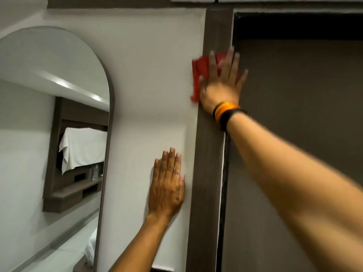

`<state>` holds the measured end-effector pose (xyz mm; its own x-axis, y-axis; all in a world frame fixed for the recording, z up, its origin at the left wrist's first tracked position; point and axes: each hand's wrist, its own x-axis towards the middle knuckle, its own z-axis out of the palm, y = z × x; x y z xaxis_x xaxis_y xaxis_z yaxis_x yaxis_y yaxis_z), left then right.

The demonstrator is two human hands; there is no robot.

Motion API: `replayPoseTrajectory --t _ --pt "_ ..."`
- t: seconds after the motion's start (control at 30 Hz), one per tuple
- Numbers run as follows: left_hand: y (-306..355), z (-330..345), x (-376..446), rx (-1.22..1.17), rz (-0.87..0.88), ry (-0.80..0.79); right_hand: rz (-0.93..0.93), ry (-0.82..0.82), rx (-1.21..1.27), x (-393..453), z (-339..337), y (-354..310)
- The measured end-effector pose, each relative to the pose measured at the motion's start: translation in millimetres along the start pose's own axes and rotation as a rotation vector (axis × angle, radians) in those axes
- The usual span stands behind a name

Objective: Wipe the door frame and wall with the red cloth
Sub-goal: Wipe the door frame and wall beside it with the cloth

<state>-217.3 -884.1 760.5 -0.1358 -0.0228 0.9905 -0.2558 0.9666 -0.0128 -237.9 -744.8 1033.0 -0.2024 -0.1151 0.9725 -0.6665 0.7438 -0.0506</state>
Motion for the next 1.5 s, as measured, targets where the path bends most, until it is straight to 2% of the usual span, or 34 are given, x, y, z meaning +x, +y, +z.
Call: replayPoseTrajectory --t 0.13,0.23,0.33,0.43,0.6,0.73,0.8,0.9,0.97,1.03,1.13,1.2,1.3,1.43,1.5 --pt "1 -3 -3 -0.012 0.007 0.0 0.04 0.042 -0.056 13 1 -2" --pt "2 -7 0 -0.047 0.006 0.028 0.061 0.096 -0.062 -54 19 -4" --pt "3 -11 3 -0.122 -0.002 0.018 0.077 0.09 -0.045 -156 40 0" --pt "-6 -13 -6 -0.188 0.024 -0.004 0.076 0.01 -0.026 -267 64 7" --pt "-30 -21 -40 -0.157 0.007 -0.054 0.115 -0.15 0.064 -423 100 18" --pt "-43 -39 -89 -0.127 0.032 -0.158 0.104 -0.398 0.026 -560 111 26" --pt "-47 -54 -116 -0.091 0.055 -0.218 0.082 -0.487 0.033 -594 109 28" --pt "-46 -78 -150 -0.002 0.05 -0.319 0.064 -0.558 0.069 -599 99 33" --pt "-38 -96 -171 0.029 -0.001 -0.358 0.137 -0.609 0.181 -593 84 33" --pt "-23 -116 -191 -0.028 -0.062 -0.383 0.265 -0.653 0.298 -580 60 32" --pt "11 -134 -220 -0.204 -0.142 -0.463 0.362 -0.57 0.389 -555 27 29" --pt "32 -144 -227 -0.381 -0.287 -0.531 0.347 -0.492 0.437 -538 6 28" --pt "62 -155 -219 -0.695 -0.594 -0.658 0.326 -0.355 0.569 -514 -35 31" --pt "106 -166 -191 -1.025 -0.922 -0.711 0.402 -0.21 0.785 -478 -90 45" --pt "130 -166 -176 -1.267 -1.08 -0.809 0.471 -0.189 0.827 -462 -110 58"
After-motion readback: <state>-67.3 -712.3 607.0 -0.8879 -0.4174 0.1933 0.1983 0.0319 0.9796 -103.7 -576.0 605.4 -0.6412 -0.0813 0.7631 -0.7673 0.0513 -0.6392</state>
